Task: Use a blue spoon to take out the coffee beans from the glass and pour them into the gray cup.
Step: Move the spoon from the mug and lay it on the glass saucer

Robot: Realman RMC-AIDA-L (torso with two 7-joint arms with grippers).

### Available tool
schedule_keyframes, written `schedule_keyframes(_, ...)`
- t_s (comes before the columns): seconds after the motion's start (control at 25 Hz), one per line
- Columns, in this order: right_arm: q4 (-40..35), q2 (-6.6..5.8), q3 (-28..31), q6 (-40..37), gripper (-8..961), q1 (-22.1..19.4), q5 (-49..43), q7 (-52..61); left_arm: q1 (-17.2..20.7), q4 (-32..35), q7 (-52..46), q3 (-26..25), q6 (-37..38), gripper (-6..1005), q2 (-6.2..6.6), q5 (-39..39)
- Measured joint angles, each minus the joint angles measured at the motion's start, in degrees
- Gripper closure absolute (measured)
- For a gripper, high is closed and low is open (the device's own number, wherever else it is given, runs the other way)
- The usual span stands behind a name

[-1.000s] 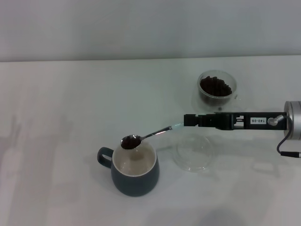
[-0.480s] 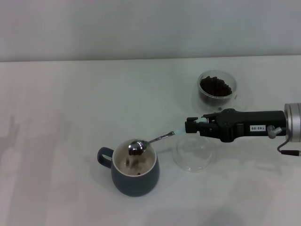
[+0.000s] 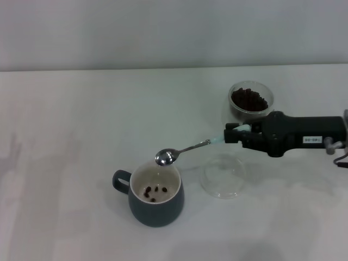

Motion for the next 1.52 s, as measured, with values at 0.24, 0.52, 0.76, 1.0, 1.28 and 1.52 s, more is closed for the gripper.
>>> schedule_keyframes(0.24,-2.8,-1.74,3.7,-0.9,767,-1.2,-0.5,5.0,0.0,0.1,-0.1,0.0,0.1,164,-0.11,0.0)
schedule_keyframes(0.52,0.5,-7.59,4.9,2.4,766,-1.3,-1.1,12.9,0.0,0.2,-0.2,0.0,0.0,165,-0.13,0.0)
schedule_keyframes(0.76,4.4,-8.25,4.6,4.3,765,-1.3,-4.6,14.1,0.0,0.2,-0.2,0.0,0.0,164,-0.19,-0.4)
schedule_keyframes(1.0,6.3,-7.27,4.3,5.8,764,-1.4,-7.8,14.2,0.1,0.2,-0.2,0.0,0.0,164,-0.21,-1.3)
schedule_keyframes(1.28,6.8,-5.73,3.9,8.0,763,-1.3,-9.8,14.2,0.0,0.3,-0.2,0.0,0.0,165,-0.21,-1.3)
schedule_keyframes(1.52,7.0,-4.24,3.5,9.9,763,-0.9,-11.2,14.2,0.3,0.3,-0.2,0.0,0.0,164,-0.17,-1.3)
